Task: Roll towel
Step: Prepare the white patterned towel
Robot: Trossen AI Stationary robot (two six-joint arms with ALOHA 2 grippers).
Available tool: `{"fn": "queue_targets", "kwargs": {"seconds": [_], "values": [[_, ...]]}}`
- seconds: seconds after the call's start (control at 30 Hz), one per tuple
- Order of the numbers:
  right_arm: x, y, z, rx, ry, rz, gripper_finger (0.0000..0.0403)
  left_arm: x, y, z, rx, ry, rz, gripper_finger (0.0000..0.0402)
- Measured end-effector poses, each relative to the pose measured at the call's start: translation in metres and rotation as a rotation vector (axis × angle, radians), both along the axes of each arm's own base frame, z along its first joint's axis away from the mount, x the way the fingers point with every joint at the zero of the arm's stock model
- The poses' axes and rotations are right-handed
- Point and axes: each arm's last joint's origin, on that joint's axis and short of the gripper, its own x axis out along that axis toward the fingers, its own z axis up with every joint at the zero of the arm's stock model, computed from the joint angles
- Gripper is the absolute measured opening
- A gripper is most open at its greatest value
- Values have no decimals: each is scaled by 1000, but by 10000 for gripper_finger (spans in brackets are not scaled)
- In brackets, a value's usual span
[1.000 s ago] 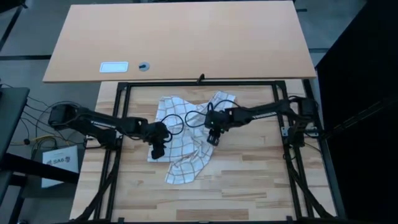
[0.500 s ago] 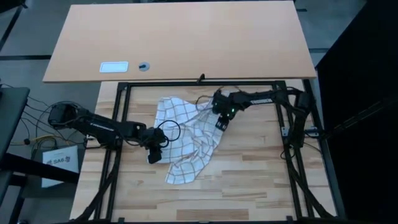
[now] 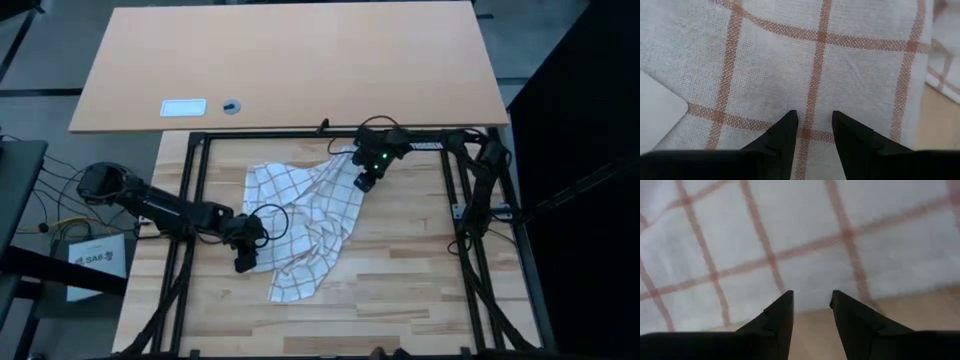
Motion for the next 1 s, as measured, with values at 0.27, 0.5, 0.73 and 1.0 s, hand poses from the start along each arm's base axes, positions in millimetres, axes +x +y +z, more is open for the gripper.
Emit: {"fn": "queue_targets", "kwargs": {"seconds": [0.27, 0.5, 0.73, 1.0], "values": [[-31, -29, -1, -4, 88, -99, 122, -5, -17, 0, -29, 16, -16, 113], [-49, -39, 10, 16, 87, -133, 122, -5, -27, 9, -85, 36, -25, 113], [0, 51, 69, 40, -208, 223, 122, 20, -20, 73, 21, -169, -72, 113], [72, 193, 53, -52, -377, 541, 122, 35, 3, 53, 65, -81, -74, 113]]}}
